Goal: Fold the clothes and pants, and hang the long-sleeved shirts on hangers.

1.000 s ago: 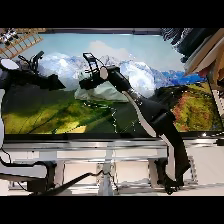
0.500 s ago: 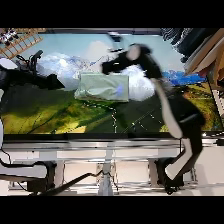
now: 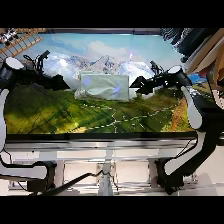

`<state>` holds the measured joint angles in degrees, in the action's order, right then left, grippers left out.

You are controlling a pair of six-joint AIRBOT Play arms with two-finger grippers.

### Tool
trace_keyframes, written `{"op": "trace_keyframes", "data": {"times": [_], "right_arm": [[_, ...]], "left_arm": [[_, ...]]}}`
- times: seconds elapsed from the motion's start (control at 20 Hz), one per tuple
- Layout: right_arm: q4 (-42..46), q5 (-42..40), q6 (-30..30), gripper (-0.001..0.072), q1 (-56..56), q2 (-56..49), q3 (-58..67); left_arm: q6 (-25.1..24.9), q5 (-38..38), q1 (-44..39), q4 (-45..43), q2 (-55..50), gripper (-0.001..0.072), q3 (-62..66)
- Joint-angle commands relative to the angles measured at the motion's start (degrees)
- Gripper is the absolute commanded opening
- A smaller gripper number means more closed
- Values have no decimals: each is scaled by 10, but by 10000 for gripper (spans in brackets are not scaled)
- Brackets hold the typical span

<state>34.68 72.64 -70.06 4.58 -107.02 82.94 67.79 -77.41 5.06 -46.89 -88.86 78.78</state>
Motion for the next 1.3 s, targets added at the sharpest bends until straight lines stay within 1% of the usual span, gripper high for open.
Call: {"op": "trace_keyframes", "data": {"times": [0.0, 0.05, 0.15, 0.2, 0.25, 0.35, 0.5, 0.6, 0.65, 0.75, 0.9, 1.0, 1.1, 1.2, 1.25], "right_arm": [[-70, 7, 53, 627, 0, -77, 38], [-77, 13, 49, 625, -8, -98, 66], [-74, 30, 21, 610, -26, -132, 116], [-76, 40, 18, 564, -38, -145, 137], [-75, 39, 19, 449, -52, -152, 154], [-76, 2, 19, 16, -66, -148, 180], [-51, -45, -22, 11, -47, -87, 190], [-2, -72, -73, 10, -10, -16, 175], [8, -85, -93, 10, 15, 24, 159], [28, -107, -131, 10, 68, 104, 104], [123, -166, -194, 10, 167, 252, -38], [169, -166, -203, 10, 256, 345, -140], [207, -146, -206, 10, 358, 424, -241], [257, -114, -201, 11, 454, 478, -323], [285, -95, -189, 10, 496, 494, -351]], "left_arm": [[0, 0, -1, 10, 0, 8, 0], [0, 0, -1, 10, 0, 8, 0], [0, 0, -1, 10, 0, 8, 0], [0, 0, -1, 10, 0, 8, 0], [0, 0, -2, 10, 0, 8, 0], [0, -8, -1, 10, 0, 8, 0], [0, -43, -1, 10, 0, 8, 0], [0, -67, -1, 10, 0, 8, 0], [0, -78, -1, 8, 0, 8, 0], [0, -92, -1, 5, 0, 8, 0], [-1, -99, -1, 6, 2, 8, 0], [-10, -99, -1, 5, 2, 8, 0], [-12, -99, -1, 5, 2, 8, 0], [-12, -99, -1, 6, 2, 8, 0], [-12, -99, -1, 6, 2, 8, 0]]}}
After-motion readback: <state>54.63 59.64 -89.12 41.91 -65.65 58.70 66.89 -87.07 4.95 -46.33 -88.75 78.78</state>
